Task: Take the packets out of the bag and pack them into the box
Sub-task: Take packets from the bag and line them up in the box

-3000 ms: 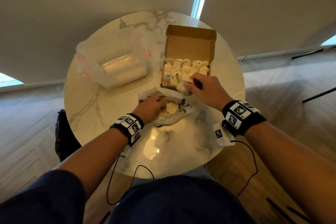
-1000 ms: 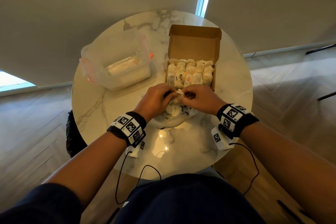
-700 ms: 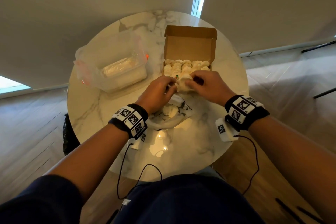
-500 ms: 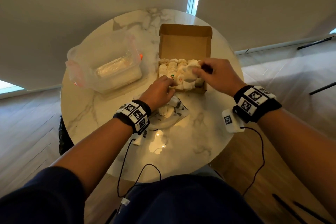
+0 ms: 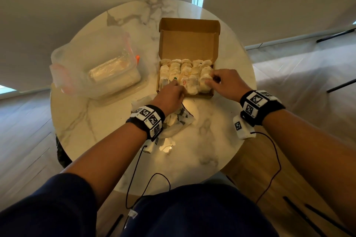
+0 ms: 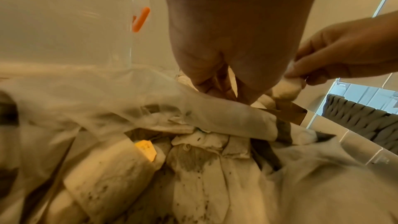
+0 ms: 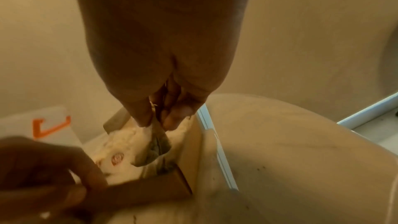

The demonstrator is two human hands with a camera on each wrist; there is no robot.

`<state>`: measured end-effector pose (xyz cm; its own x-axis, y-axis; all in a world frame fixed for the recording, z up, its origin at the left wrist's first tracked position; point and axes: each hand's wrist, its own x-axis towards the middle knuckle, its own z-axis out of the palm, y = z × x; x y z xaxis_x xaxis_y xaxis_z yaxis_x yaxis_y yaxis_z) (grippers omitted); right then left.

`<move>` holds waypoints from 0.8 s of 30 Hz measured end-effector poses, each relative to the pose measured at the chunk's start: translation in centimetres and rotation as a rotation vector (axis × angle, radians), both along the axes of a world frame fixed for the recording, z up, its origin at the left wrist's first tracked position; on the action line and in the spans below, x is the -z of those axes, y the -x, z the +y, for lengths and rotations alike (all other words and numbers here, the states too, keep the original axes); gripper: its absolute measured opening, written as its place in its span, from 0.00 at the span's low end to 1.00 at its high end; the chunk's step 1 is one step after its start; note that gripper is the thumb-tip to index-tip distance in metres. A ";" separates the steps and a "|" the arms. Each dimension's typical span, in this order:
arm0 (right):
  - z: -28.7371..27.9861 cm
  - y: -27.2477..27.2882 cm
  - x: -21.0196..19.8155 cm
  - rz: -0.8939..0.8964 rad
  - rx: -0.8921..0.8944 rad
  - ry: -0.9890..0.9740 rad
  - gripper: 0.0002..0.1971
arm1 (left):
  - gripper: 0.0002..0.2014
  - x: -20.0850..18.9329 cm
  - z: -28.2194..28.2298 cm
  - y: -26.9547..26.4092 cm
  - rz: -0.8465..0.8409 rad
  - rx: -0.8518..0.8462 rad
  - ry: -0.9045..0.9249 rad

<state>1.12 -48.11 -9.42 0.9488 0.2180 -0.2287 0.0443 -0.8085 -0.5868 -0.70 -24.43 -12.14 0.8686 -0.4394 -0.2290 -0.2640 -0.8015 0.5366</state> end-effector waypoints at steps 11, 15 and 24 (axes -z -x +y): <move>0.6 -2.0 3.1 -0.166 0.020 0.280 0.11 | 0.12 0.1 0.3 0.0 0.009 0.003 0.049; 0.9 -1.9 3.4 -0.222 -0.096 0.281 0.06 | 0.12 0.2 0.3 -0.1 0.013 -0.009 0.052; 0.4 -2.0 2.8 -0.085 -0.239 0.392 0.18 | 0.11 0.4 0.4 0.1 0.001 -0.006 0.046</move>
